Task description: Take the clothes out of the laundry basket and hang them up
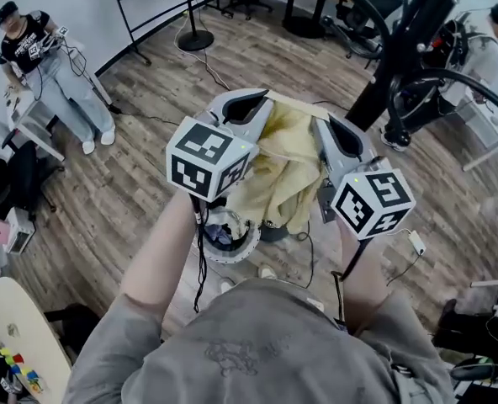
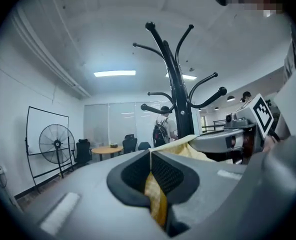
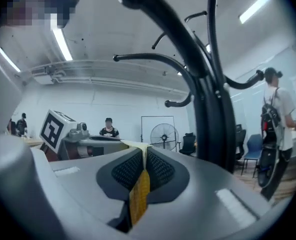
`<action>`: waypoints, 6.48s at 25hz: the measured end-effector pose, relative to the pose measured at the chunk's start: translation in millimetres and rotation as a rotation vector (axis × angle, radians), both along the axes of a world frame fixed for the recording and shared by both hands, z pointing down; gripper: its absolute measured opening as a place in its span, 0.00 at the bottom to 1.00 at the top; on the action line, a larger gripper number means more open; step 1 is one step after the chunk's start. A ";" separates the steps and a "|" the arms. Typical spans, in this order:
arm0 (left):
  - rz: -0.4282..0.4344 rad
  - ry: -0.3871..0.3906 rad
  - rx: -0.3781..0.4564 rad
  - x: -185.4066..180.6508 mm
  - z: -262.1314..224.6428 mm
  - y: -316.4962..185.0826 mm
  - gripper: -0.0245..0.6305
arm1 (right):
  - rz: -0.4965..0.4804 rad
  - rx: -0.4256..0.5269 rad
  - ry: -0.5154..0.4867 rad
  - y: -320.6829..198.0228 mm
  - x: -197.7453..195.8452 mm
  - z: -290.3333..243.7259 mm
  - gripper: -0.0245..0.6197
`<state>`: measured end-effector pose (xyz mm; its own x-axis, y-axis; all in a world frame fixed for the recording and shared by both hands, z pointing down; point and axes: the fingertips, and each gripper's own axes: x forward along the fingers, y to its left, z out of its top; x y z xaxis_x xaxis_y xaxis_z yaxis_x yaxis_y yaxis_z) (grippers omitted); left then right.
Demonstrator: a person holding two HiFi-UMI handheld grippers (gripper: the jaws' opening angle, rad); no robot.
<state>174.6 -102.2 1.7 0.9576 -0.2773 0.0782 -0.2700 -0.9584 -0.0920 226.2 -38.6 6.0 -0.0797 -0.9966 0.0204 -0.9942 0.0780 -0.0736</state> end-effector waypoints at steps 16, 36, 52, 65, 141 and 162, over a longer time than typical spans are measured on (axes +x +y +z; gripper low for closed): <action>0.073 -0.103 -0.073 82.0 54.7 -50.3 0.04 | 0.125 -0.108 0.062 -22.9 39.9 67.2 0.10; -0.134 -0.259 -0.334 73.3 201.0 -175.9 0.04 | 0.139 -0.350 0.222 -112.1 31.0 137.0 0.23; -0.142 -0.366 -0.470 11.1 341.6 -98.7 0.07 | 0.035 -0.403 0.104 -38.6 -0.9 177.1 0.21; -0.286 -0.154 -0.361 -85.6 225.0 -97.9 0.31 | -0.047 -0.262 0.096 -17.4 -31.9 118.2 0.20; -0.488 -0.624 -0.576 -245.0 691.4 -35.7 0.31 | -0.341 -0.981 0.014 -23.5 -199.8 699.1 0.30; -0.556 -0.695 -0.734 -225.3 929.6 -33.2 0.31 | -0.286 -1.090 -0.061 -19.1 -198.4 926.3 0.34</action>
